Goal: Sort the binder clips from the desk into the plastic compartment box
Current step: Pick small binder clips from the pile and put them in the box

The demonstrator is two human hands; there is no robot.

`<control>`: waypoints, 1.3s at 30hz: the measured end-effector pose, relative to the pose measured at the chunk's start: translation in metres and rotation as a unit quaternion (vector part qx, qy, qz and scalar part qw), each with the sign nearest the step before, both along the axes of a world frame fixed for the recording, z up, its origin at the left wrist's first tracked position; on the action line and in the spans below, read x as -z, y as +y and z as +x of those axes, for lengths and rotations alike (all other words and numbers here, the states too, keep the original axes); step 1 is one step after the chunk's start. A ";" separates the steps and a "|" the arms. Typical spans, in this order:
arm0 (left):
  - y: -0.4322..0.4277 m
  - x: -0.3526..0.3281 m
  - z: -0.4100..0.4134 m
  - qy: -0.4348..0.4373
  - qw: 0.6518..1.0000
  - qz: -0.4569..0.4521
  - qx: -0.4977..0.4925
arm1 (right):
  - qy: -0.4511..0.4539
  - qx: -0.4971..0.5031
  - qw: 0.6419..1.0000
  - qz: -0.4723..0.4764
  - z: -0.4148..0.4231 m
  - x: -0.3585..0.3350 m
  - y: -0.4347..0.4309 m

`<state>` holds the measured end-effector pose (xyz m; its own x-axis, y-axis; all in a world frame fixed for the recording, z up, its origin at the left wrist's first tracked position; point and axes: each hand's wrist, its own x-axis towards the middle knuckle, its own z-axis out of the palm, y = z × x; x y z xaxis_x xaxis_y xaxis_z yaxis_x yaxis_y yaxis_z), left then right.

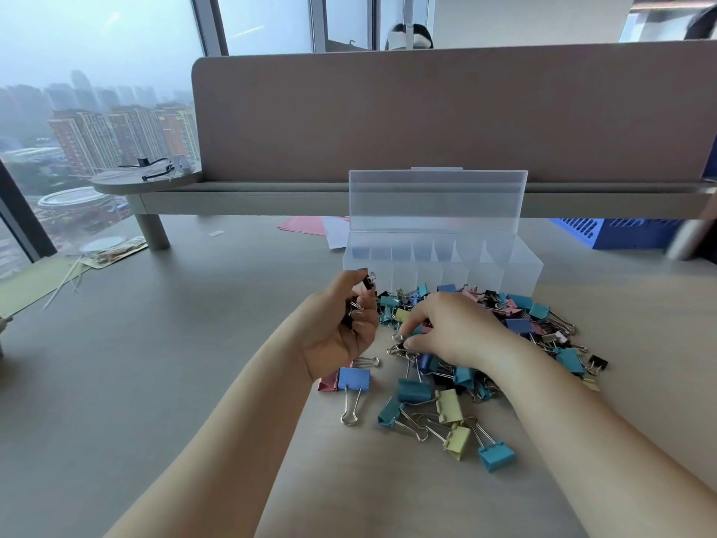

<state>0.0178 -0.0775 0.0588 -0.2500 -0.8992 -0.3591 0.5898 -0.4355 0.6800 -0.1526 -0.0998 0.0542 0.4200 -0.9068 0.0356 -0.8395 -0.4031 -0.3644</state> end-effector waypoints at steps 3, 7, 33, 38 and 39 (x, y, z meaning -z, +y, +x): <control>-0.001 0.002 0.003 0.044 0.999 0.016 -0.012 | 0.010 -0.013 1.000 0.017 0.001 0.000 0.000; -0.002 0.003 0.007 0.050 0.997 0.012 -0.050 | 0.004 -0.029 0.999 0.026 0.002 0.001 0.001; -0.006 0.002 0.014 0.115 0.988 0.006 -0.106 | -0.046 -0.044 0.995 0.077 0.003 0.000 0.001; -0.003 0.000 0.012 0.098 0.991 0.013 -0.090 | -0.019 -0.014 0.999 0.032 0.006 0.005 0.000; -0.003 0.000 0.011 0.084 0.992 0.018 -0.094 | -0.019 -0.006 1.000 0.010 0.008 0.007 0.001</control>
<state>0.0289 -0.0808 0.0587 -0.1391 -0.9227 -0.3596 0.7665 -0.3303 0.5508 -0.1446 -0.0990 0.0471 0.4300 -0.9022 0.0342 -0.8199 -0.4061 -0.4035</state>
